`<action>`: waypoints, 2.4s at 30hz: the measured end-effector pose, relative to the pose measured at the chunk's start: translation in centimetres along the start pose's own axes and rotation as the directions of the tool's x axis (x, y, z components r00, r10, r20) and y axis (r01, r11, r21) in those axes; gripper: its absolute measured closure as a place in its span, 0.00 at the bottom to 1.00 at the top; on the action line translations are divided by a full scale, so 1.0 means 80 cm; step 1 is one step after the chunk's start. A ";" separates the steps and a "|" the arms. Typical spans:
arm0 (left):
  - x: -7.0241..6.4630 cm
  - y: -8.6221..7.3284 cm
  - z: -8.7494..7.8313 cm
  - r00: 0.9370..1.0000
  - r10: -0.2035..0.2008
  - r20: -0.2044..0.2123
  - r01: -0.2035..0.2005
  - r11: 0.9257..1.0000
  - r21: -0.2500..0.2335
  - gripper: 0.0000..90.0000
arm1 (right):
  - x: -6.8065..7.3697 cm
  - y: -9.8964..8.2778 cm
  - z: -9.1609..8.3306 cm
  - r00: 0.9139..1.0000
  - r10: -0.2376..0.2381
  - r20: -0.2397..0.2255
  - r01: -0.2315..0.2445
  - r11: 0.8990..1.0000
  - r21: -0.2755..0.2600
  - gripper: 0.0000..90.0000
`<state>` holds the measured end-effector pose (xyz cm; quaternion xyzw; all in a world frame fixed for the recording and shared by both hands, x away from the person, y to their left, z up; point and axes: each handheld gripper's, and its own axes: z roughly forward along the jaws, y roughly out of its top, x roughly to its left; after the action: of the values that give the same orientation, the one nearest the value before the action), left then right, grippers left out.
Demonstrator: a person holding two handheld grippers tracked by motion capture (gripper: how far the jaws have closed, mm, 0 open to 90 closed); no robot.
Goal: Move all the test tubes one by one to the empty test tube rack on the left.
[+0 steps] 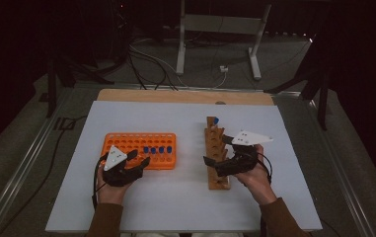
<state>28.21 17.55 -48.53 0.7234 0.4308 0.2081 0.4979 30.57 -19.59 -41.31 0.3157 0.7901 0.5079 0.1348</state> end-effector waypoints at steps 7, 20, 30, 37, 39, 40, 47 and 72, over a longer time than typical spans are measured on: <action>-0.002 0.007 -0.012 1.000 0.000 -0.012 -0.001 1.000 -0.025 0.26 | -0.002 0.007 -0.001 1.000 0.001 0.006 -0.001 1.000 -0.015 0.00; 0.000 0.015 -0.020 1.000 -0.026 -0.011 0.025 0.999 -0.042 0.01 | -0.011 0.023 0.003 0.999 -0.001 0.046 0.001 1.000 -0.017 0.00; 0.002 0.015 -0.020 0.999 -0.032 -0.016 0.031 0.998 -0.046 0.01 | -0.020 0.039 0.011 0.997 -0.011 0.080 0.012 1.000 -0.011 0.00; 0.003 0.015 -0.020 0.999 -0.033 -0.021 0.032 0.998 -0.049 0.01 | -0.031 0.049 0.016 0.994 -0.002 0.109 0.003 1.000 -0.007 0.00; 0.003 0.015 -0.020 0.999 -0.033 -0.022 0.032 0.998 -0.050 0.01 | -0.034 0.050 0.019 0.993 0.001 0.116 -0.001 1.000 -0.004 0.00; 0.003 0.015 -0.020 0.999 -0.033 -0.022 0.032 0.998 -0.050 0.01 | -0.036 0.051 0.020 0.993 0.001 0.118 -0.001 1.000 -0.001 0.00; 0.003 0.015 -0.020 0.999 -0.034 -0.022 0.033 0.998 -0.052 0.01 | -0.049 0.054 0.028 0.990 0.014 0.140 -0.015 1.000 0.002 0.00; 0.005 0.015 -0.022 0.998 -0.050 -0.025 0.048 0.997 -0.059 0.01 | -0.102 0.045 0.071 0.974 0.084 0.210 -0.097 0.994 0.056 0.09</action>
<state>27.64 18.62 -46.80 0.6948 0.4488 0.2180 0.5179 41.13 -19.72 -41.54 0.4070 0.7728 0.4513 0.1828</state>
